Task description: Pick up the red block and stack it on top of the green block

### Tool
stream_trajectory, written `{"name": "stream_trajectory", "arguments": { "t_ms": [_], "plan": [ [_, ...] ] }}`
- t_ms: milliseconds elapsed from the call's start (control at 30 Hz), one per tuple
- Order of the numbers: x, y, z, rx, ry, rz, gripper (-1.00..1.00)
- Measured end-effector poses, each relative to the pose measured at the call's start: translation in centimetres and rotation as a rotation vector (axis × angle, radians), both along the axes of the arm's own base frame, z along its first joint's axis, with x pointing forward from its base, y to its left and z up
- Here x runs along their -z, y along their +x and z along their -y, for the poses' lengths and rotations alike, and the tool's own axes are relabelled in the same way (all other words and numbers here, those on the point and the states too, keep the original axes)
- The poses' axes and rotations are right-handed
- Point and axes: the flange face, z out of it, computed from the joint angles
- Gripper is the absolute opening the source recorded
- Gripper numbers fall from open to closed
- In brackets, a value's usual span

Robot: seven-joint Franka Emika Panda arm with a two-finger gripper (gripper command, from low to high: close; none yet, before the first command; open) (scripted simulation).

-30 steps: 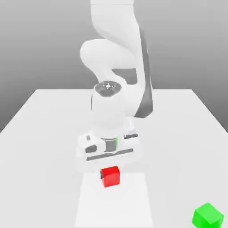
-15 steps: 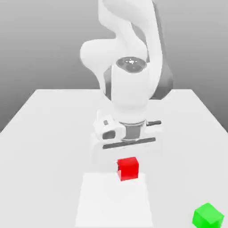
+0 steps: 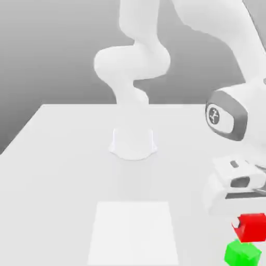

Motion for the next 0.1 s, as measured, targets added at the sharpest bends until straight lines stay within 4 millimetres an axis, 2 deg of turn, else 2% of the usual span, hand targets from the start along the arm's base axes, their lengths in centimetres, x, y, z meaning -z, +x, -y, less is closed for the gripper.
{"name": "stream_trajectory", "arguments": {
  "t_ms": [100],
  "plan": [
    [0.0,0.0,0.0,0.0,0.0,0.0,1.0]
  ]
}}
